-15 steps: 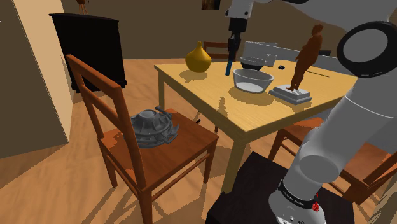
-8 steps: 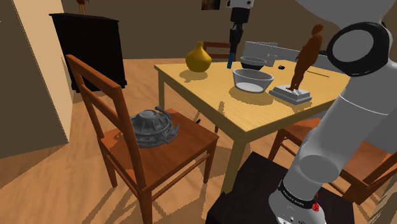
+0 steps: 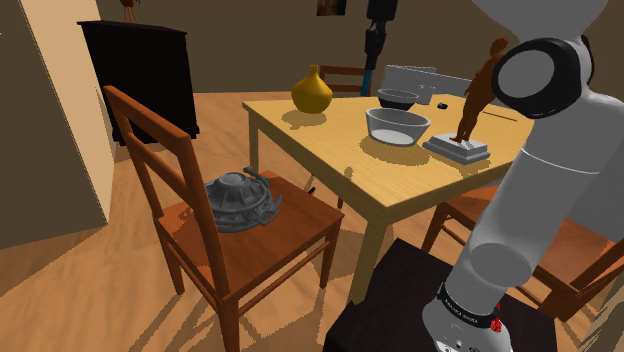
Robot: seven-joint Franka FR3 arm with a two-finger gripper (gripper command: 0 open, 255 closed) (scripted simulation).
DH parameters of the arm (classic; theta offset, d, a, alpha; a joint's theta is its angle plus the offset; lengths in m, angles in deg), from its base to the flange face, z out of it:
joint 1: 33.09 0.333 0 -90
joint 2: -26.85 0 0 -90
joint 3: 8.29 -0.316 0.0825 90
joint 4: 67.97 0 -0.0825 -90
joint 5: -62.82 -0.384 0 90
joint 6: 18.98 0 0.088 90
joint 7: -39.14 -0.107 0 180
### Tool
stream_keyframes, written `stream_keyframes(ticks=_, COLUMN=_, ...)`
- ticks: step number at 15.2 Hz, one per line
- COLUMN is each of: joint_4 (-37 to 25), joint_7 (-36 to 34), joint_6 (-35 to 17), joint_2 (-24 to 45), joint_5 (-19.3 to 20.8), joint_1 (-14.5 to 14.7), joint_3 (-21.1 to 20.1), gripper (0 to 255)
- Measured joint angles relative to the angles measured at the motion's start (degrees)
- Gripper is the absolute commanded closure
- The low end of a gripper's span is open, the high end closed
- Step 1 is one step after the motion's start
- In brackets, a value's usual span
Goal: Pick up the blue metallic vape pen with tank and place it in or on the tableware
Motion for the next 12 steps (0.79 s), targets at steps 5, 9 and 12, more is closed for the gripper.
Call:
stream_keyframes(ticks=5, joint_4=-4.28, joint_7=7.11, joint_6=2.91, joint_2=1.43, joint_5=-0.37, joint_1=-3.58, joint_3=3.81, gripper=255)
stream_keyframes(ticks=9, joint_4=-8.10, joint_7=13.95, joint_6=5.20, joint_2=3.12, joint_5=-1.12, joint_1=-7.24, joint_3=7.40, gripper=255)
stream_keyframes(ticks=12, joint_4=-12.52, joint_7=19.67, joint_6=7.53, joint_2=5.55, joint_5=-2.40, joint_1=-10.75, joint_3=10.40, gripper=255)
